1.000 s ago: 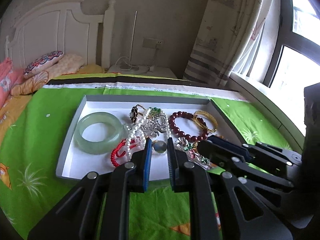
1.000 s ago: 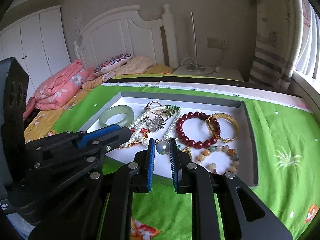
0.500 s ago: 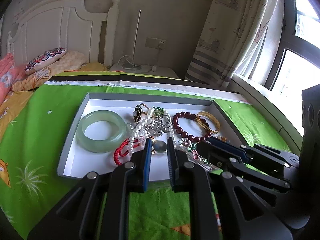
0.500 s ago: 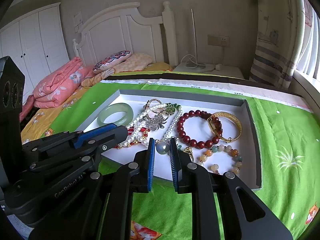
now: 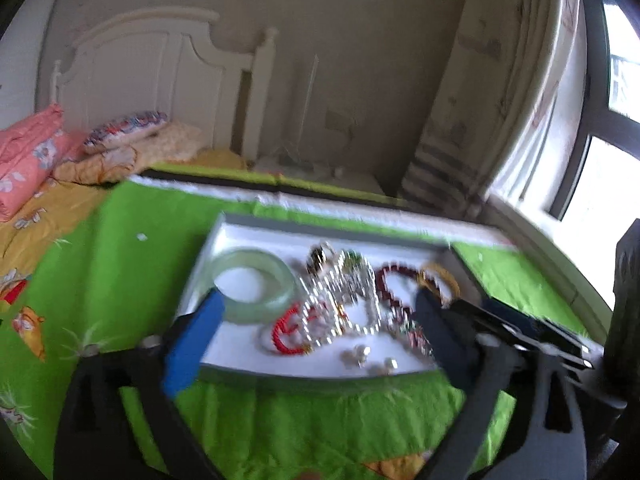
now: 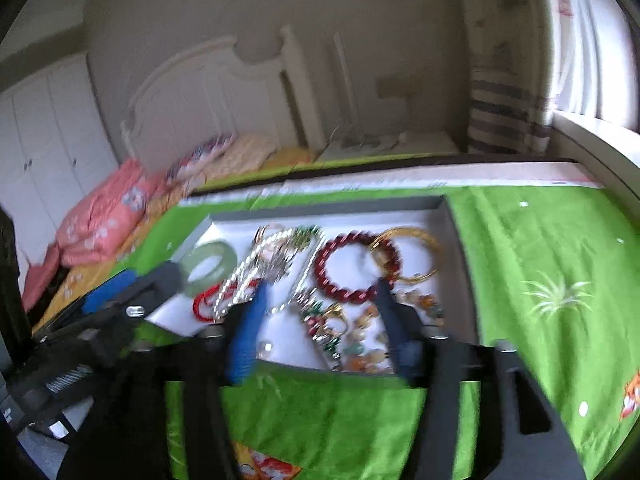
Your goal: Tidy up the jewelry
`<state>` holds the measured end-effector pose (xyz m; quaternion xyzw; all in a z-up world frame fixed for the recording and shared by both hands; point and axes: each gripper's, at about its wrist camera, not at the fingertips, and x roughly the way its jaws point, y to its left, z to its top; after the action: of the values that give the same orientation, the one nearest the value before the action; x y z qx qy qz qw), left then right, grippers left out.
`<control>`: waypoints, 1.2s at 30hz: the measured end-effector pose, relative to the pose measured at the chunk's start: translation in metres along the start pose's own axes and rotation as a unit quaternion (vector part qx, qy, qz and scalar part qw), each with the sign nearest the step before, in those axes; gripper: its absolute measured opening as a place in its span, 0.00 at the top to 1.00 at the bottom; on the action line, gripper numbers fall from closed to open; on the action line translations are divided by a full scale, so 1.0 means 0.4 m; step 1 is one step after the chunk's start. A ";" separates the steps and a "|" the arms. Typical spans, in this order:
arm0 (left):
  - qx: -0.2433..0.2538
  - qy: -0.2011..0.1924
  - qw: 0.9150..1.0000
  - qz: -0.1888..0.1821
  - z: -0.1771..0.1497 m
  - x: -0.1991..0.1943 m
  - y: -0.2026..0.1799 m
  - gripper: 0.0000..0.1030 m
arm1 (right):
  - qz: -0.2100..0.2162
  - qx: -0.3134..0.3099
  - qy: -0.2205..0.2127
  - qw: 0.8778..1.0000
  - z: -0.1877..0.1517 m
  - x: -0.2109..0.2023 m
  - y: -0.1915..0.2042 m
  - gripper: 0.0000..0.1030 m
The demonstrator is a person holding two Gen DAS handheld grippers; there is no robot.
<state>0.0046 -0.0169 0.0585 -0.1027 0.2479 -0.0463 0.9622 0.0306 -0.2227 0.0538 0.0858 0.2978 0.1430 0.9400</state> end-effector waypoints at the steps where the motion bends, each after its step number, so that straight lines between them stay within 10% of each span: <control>1: -0.010 -0.021 1.000 0.005 0.006 -0.019 0.010 0.02 | -0.008 0.004 -0.008 1.000 -0.001 -0.012 -0.005 0.19; 11: 0.057 -0.046 0.991 0.116 0.001 -0.069 0.006 0.02 | -0.089 -0.022 0.010 0.996 -0.033 -0.032 0.026 0.16; 36: 0.085 0.011 0.993 0.081 -0.023 -0.028 -0.010 0.02 | -0.121 -0.043 0.020 0.991 -0.042 -0.019 0.045 0.16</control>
<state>-0.0098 -0.0209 0.0566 0.0008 0.2615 0.0095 0.9652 0.0108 -0.2070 0.0487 0.0060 0.3180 0.0420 0.9471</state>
